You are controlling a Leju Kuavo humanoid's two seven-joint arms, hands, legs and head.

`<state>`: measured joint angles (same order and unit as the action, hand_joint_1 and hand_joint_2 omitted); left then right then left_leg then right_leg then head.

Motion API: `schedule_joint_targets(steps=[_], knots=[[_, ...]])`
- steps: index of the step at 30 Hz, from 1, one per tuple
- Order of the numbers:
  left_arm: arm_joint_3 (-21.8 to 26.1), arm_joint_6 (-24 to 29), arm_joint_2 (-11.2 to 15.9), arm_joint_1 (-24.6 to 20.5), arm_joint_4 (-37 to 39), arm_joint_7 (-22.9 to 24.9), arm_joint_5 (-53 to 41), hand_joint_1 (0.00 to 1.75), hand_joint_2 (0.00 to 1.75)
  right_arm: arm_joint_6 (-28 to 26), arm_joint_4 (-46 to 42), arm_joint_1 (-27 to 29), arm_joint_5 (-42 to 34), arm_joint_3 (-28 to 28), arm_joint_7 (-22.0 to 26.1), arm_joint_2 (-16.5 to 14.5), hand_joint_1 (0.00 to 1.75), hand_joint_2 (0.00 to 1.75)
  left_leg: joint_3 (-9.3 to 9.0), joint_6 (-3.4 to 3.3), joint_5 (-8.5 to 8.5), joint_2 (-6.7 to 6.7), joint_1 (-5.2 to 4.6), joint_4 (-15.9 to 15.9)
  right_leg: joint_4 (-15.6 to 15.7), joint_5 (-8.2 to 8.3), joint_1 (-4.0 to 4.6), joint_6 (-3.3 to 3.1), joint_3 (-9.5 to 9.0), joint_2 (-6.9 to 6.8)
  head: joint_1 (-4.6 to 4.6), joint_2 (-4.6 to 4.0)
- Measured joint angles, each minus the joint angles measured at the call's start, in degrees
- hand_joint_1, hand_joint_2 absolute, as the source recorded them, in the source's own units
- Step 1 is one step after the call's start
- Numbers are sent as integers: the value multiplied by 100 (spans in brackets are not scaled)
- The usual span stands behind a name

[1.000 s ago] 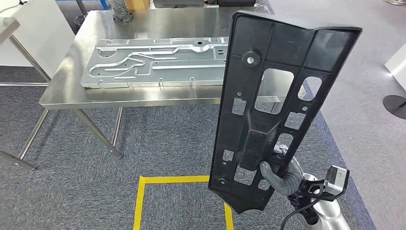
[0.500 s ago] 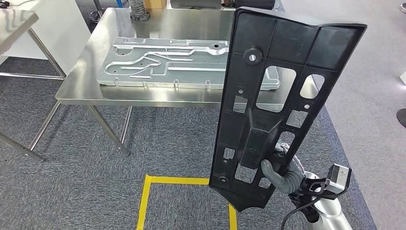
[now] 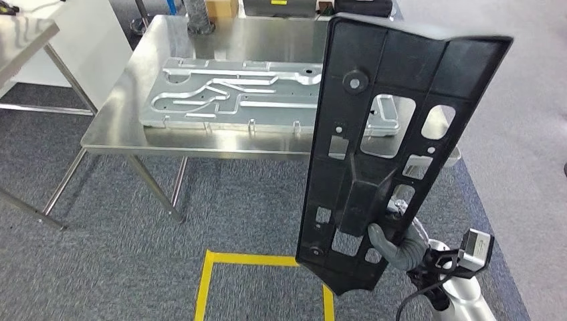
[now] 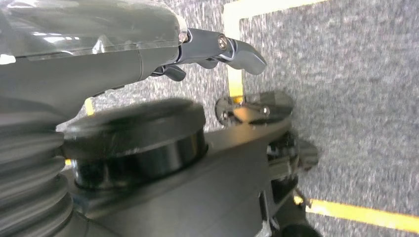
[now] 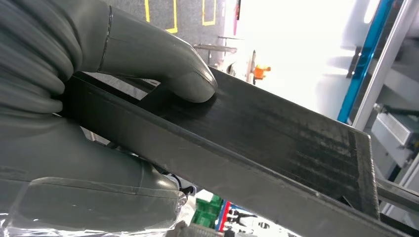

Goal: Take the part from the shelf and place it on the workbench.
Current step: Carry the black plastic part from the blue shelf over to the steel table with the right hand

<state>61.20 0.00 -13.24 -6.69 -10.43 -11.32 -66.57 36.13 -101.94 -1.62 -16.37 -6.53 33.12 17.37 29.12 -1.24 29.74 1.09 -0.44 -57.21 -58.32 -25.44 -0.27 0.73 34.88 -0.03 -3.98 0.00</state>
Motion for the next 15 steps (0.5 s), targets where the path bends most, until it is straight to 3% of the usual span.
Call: schedule_joint_targets(steps=[4,5,7,8,9,11,12,13,15], knots=[[-2,0,3,-16,-1,-1,-2,0,175,0,-1,-2,0,11,3,5,175,175,-35,34,32,-9,-11,-5,50,-17,-38,-25,-54,3,0,0],[-3,0,4,-25,-2,-2,-3,0,175,0,-1,-5,-1,16,5,9,175,175,99,71,131,-24,-2,-283,83,-59,-61,-50,-127,-1,-2,0],[-6,1,7,-18,-2,-4,-7,0,175,17,4,-4,-3,24,11,17,175,175,724,159,337,-56,43,-1263,131,-221,-90,-88,-344,-11,-4,0],[-7,3,7,-7,-2,-4,-8,0,175,32,9,-3,-5,26,16,20,175,175,1064,195,336,-69,63,-1688,139,-326,-96,-96,-471,-12,-6,0],[-7,7,8,7,-2,-5,-8,0,175,50,13,0,-8,26,19,20,175,175,1230,205,146,-72,73,-1735,139,-418,-102,-86,-590,-8,-6,0],[-6,16,9,28,-2,-7,-5,0,175,75,20,-3,-12,26,26,20,175,175,1118,182,-504,-80,71,-1048,149,-592,-118,-53,-821,-3,-5,0],[-6,20,10,35,-1,-8,-2,0,175,83,23,-10,-14,26,31,20,175,175,1020,163,-721,-86,54,-719,158,-667,-114,-24,-905,2,-4,0],[-6,21,10,38,-1,-9,2,0,175,86,28,-16,-15,25,34,19,175,175,928,130,-795,-93,37,-458,172,-725,-110,13,-958,7,-4,0],[-5,28,11,32,0,-9,13,0,175,88,37,-32,-17,24,34,19,175,175,834,55,-669,-95,5,-283,203,-752,-98,94,-1016,13,-4,0]])
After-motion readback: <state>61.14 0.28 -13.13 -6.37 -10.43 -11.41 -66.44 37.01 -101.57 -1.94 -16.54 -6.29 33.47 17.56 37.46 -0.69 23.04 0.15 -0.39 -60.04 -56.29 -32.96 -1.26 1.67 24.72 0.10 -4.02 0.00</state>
